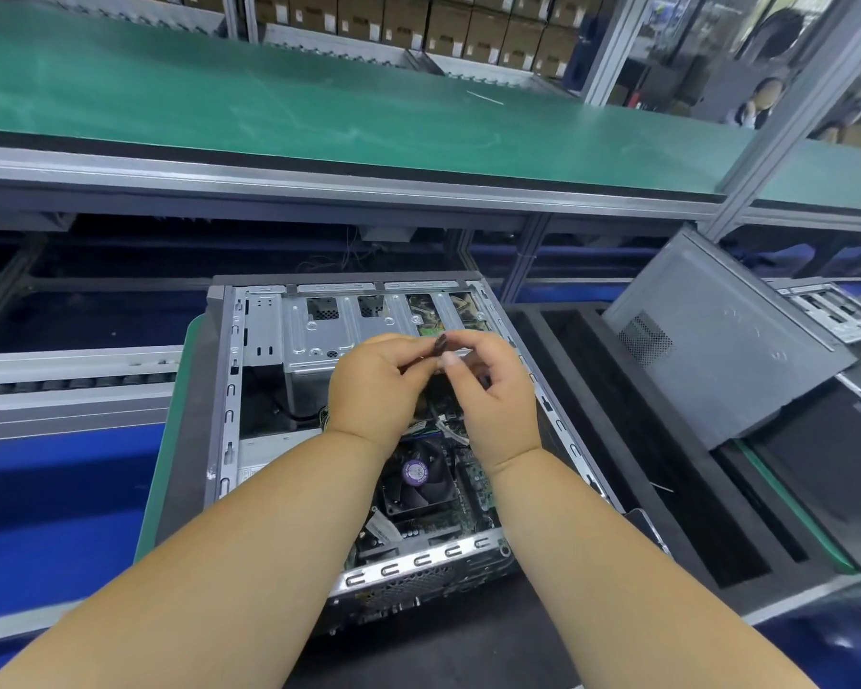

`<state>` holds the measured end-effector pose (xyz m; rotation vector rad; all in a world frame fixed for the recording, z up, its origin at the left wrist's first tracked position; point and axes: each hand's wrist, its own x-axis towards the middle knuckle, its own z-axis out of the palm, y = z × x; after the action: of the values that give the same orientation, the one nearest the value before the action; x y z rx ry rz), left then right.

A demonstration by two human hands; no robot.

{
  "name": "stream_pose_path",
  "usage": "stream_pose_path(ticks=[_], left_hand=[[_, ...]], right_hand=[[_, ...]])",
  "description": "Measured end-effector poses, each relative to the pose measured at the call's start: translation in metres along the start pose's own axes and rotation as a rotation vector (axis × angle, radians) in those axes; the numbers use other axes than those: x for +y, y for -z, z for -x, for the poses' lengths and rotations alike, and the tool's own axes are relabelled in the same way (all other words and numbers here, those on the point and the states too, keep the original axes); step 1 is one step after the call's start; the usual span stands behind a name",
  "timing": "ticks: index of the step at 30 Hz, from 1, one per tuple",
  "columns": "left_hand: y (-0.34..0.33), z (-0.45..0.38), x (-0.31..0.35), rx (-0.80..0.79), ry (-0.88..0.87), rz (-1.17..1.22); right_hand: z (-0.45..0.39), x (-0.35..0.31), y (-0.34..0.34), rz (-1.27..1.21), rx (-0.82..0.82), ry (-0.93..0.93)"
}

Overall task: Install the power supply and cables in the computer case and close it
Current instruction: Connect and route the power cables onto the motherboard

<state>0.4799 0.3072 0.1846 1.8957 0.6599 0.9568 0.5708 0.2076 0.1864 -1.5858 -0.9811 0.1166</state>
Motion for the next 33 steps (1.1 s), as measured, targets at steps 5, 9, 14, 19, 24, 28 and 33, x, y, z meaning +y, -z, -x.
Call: stream_pose_path(ticks=[5,9,14,19,24,28,33], left_hand=[[0.0,0.002,0.002,0.037,-0.042,-0.076],[-0.001,0.005,0.005,0.04,-0.097,-0.18],[-0.001,0.005,0.009,0.056,-0.072,-0.168],[0.0,0.006,0.011,0.067,-0.095,-0.182],[0.001,0.007,0.012,0.068,-0.106,-0.189],[-0.001,0.006,0.01,0.086,-0.105,-0.189],[-0.004,0.004,0.005,0.047,-0.04,-0.174]], right_hand=[[-0.002,-0.005,-0.003,0.103,0.069,0.046],[-0.002,-0.006,-0.002,0.161,0.128,0.082],[0.0,-0.008,-0.005,0.257,0.102,0.155],[0.001,-0.009,-0.005,0.314,0.126,0.223],[0.001,-0.009,-0.004,0.337,0.136,0.244],[0.001,-0.008,-0.004,0.337,0.129,0.221],[0.0,-0.001,-0.003,0.314,0.073,0.137]])
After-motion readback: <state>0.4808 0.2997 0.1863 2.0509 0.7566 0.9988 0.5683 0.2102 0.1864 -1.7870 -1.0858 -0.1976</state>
